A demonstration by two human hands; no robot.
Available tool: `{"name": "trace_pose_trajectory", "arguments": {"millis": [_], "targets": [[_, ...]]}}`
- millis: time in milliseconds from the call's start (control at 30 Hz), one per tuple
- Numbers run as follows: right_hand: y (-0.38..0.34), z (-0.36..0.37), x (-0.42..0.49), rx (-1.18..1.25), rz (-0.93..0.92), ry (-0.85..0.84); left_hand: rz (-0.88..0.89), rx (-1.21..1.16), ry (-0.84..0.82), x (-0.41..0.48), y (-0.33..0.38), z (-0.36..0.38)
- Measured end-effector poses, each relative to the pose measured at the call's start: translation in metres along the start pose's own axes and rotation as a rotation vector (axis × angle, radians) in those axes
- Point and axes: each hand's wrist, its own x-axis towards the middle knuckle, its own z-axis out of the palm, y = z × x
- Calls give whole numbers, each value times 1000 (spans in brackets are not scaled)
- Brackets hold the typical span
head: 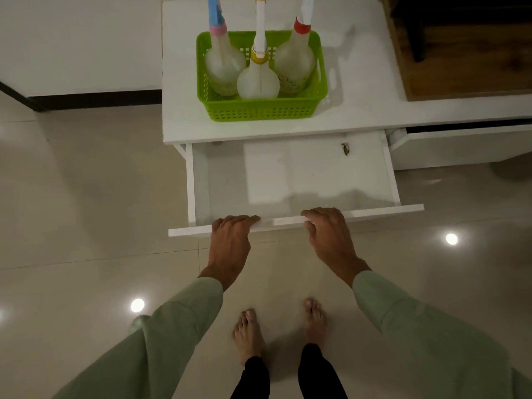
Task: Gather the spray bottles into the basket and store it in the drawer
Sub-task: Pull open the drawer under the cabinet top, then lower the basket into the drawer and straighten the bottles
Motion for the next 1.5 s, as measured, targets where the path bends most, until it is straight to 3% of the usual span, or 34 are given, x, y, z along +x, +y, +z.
{"name": "trace_pose_trajectory", "arguments": {"millis": [433,967,1167,1267,1500], "targets": [[15,11,-81,-11,-44,-37,-55,-7,-28,-78,13,22],[15,10,-83,-21,-24,-81,-141,-29,-125,-72,25,11],[16,-6,-71,75,-2,-203,-217,-121,-170,-68,34,2],[12,-29,-54,179,66,-180,-281,-258,-132,-57,43,-14],[-9,-101,27,404,103,19,-227,-364,98,13,59,-79]]}}
